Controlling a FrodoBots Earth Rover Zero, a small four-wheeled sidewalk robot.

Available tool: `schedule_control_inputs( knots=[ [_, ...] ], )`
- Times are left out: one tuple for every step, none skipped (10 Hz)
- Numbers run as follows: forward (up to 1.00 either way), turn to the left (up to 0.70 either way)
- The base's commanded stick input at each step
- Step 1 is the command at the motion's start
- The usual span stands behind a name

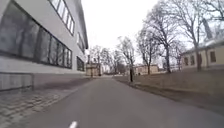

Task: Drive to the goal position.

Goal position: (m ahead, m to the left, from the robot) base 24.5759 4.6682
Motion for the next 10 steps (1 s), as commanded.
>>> schedule_control_inputs(
  knots=[
    [1.0, 0.01],
    [1.0, 0.01],
    [1.0, 0.01],
    [1.0, 0.01],
    [1.0, 0.01],
    [1.0, 0.01],
    [1.0, 0.01],
    [1.0, 0.01],
    [1.0, 0.01],
    [1.0, 0.01]
  ],
)
